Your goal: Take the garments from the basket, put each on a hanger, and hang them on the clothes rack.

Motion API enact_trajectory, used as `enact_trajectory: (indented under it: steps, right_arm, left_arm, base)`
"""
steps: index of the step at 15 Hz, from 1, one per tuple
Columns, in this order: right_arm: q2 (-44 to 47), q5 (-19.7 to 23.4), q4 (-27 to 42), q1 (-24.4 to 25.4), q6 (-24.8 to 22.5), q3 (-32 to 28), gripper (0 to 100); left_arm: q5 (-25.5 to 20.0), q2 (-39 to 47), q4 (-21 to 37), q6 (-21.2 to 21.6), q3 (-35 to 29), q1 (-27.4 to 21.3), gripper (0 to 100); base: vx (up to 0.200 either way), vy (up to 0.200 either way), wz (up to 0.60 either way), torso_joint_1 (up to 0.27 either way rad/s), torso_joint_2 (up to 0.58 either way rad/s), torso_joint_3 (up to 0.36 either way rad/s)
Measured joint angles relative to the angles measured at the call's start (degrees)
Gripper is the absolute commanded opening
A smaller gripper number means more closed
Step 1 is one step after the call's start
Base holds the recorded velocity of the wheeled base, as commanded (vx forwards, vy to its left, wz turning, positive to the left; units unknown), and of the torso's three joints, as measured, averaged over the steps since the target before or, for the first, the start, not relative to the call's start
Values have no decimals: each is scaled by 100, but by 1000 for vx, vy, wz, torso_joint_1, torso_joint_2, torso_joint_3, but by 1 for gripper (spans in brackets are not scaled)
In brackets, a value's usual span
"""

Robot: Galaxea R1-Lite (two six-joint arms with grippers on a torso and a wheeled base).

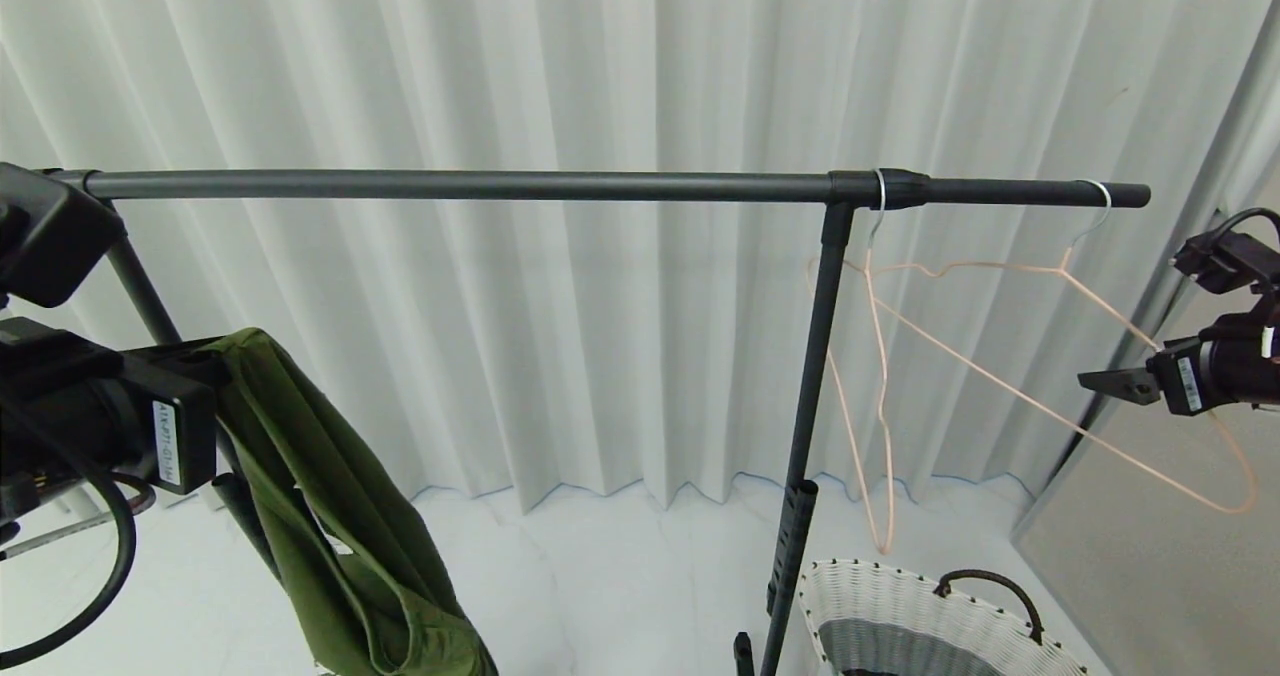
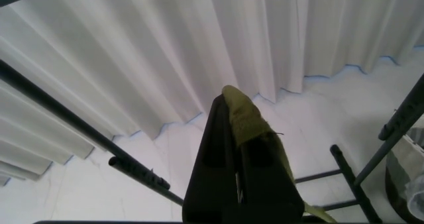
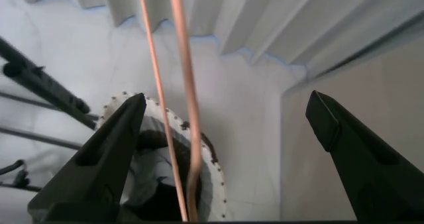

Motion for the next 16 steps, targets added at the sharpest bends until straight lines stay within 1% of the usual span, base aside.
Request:
enact_trajectory:
  steps: [5, 6, 9, 12, 16]
  right_arm:
    - [155, 296, -27, -9, 2, 2, 100]
    - [166, 378, -27, -6, 5, 5, 0]
    - [171, 455, -16, -2, 30, 16, 0]
    - [150, 638, 6, -5, 60, 24, 0]
    - [94, 650, 28, 5, 96, 41, 0]
  left_arm:
    - [0, -2, 0, 0, 0, 0, 0]
    - [2, 2, 0, 0, 0, 0, 0]
    - [0, 17, 0, 0, 0, 0, 0]
    - [2, 30, 0, 0, -2, 0, 0]
    - [2, 30, 0, 0, -2, 0, 0]
  base:
    - [0, 0, 0, 0, 0, 0]
    - [0, 0, 0, 0, 0, 0]
    - [0, 0, 0, 0, 0, 0]
    - [0, 0, 0, 0, 0, 0]
    - [0, 0, 0, 0, 0, 0]
